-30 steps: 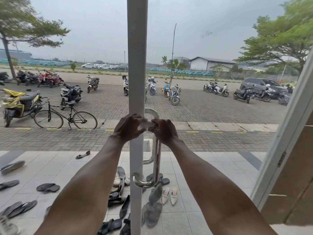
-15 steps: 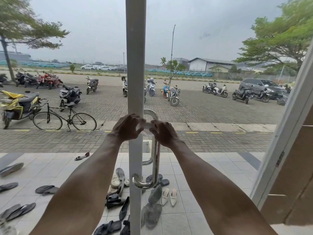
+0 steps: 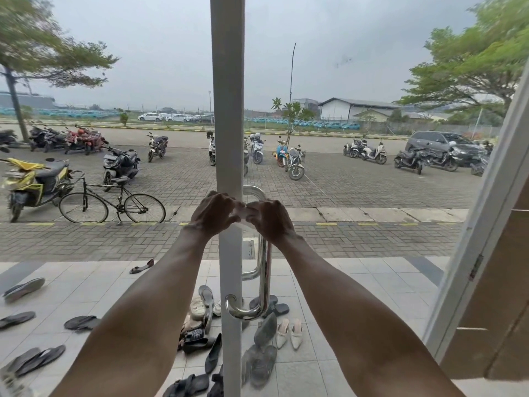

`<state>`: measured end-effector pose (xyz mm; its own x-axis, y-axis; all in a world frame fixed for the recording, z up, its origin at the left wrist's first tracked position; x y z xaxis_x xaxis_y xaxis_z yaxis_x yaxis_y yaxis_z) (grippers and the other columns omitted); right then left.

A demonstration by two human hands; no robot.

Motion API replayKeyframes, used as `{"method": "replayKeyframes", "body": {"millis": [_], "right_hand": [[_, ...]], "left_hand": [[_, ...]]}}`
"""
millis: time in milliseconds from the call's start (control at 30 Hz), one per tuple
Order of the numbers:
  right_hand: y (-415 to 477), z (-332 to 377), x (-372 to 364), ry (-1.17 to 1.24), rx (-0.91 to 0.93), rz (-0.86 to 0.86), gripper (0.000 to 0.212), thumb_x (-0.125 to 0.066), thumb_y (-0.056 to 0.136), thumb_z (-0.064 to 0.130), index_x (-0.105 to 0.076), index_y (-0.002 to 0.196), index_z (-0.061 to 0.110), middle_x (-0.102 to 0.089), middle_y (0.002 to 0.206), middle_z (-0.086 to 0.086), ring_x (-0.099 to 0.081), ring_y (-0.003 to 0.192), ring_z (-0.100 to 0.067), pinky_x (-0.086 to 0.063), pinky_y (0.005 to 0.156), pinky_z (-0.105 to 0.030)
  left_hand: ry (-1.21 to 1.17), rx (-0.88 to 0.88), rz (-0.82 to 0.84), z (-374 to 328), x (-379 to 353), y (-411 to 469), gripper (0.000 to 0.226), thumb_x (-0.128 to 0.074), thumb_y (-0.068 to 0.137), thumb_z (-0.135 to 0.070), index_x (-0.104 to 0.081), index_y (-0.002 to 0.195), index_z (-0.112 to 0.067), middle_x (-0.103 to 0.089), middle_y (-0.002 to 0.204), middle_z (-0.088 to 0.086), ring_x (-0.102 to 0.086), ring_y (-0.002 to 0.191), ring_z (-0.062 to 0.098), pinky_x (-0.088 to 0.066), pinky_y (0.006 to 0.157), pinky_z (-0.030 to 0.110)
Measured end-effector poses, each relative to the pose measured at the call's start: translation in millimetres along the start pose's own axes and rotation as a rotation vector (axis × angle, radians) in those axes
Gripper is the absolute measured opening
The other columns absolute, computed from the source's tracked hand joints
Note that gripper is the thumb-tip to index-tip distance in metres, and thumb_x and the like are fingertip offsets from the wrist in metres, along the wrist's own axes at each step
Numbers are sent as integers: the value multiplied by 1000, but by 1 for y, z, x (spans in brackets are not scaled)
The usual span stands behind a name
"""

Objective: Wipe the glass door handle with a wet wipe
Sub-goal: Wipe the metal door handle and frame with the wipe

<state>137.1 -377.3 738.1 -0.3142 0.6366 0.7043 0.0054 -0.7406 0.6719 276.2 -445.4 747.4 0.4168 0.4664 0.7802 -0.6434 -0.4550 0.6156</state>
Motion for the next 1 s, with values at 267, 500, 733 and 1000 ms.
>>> {"method": "replayKeyframes", "body": {"millis": [267,500,733,1000], "right_hand": [[-17,-20,1,70,-85,-56,26,-71,83,22,-73,109,20,-77,96,-8,-72,87,-26,-57,77,-36],[-14,-16,1,47,-128,-27,25,-71,80,25,-72,105,19,-76,91,-8,-71,82,-29,-57,72,-38],[2,-1,-4,-3,-127,19,25,-74,79,30,-74,102,20,-76,93,-11,-70,88,-31,-54,72,-33],[-20,-24,0,30,-187,-24,20,-74,79,27,-74,97,18,-76,88,-10,-70,83,-30,-53,70,-34]], "left_hand": [[-51,-4,-24,-21,-6,3,42,-82,78,-27,-72,119,-24,-77,106,2,-71,97,22,-50,96,36],[-72,25,-27,-12,-4,2,46,-83,76,-34,-71,120,-25,-77,108,0,-70,102,21,-48,99,39],[-83,49,-36,1,-5,-1,42,-83,76,-36,-73,114,-24,-77,106,-4,-71,98,19,-49,98,39],[-194,71,1,2,-4,-1,28,-83,75,-11,-75,101,-18,-76,101,-2,-73,91,23,-58,80,35]]}}
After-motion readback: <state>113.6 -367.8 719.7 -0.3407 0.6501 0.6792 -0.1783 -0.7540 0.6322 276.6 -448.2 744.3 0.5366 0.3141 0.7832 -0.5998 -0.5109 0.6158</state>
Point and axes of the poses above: each hand's wrist, its own y-axis towards the middle knuckle, its own x-axis out of the back of the hand, z = x × y, the point moved 4 cm from there along y, towards the middle knuckle
